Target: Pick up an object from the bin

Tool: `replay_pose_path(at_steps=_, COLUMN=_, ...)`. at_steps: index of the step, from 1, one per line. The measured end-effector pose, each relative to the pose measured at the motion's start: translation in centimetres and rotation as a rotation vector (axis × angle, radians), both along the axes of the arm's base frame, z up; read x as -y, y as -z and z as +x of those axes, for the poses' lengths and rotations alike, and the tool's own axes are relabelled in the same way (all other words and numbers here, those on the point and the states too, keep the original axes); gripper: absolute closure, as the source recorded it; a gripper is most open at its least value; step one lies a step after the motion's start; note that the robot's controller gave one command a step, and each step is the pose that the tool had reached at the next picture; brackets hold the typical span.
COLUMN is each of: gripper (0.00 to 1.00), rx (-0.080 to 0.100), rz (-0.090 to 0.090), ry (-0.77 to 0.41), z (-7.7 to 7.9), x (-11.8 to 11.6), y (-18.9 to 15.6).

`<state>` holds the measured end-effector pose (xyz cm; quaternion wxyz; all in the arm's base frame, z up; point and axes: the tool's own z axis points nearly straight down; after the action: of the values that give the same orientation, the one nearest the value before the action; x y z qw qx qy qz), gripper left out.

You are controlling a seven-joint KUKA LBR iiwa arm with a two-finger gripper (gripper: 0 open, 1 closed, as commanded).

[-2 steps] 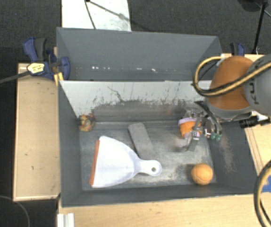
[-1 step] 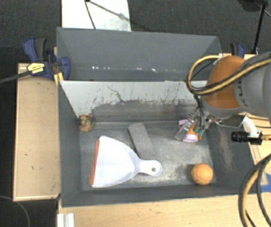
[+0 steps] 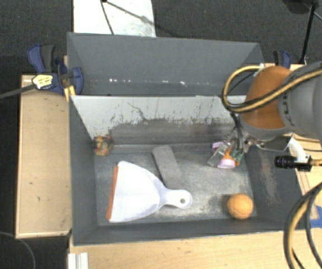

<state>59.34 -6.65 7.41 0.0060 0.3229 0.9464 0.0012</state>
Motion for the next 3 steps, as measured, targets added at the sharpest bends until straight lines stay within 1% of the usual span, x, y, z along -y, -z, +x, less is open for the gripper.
replay_pose_path(at_steps=1, gripper=1.00, rx=-0.004, rz=0.001, ry=-0.003, z=0.2, x=0.0, y=-5.4)
replay_pose_path(at_steps=2, gripper=1.00, rx=-0.011, rz=0.001, ry=-0.002, z=0.0, x=0.0, y=-0.2)
replay_pose_path(at_steps=3, gripper=1.00, rx=-0.003, rz=0.001, ry=-0.012, z=0.4, x=0.1, y=-7.5)
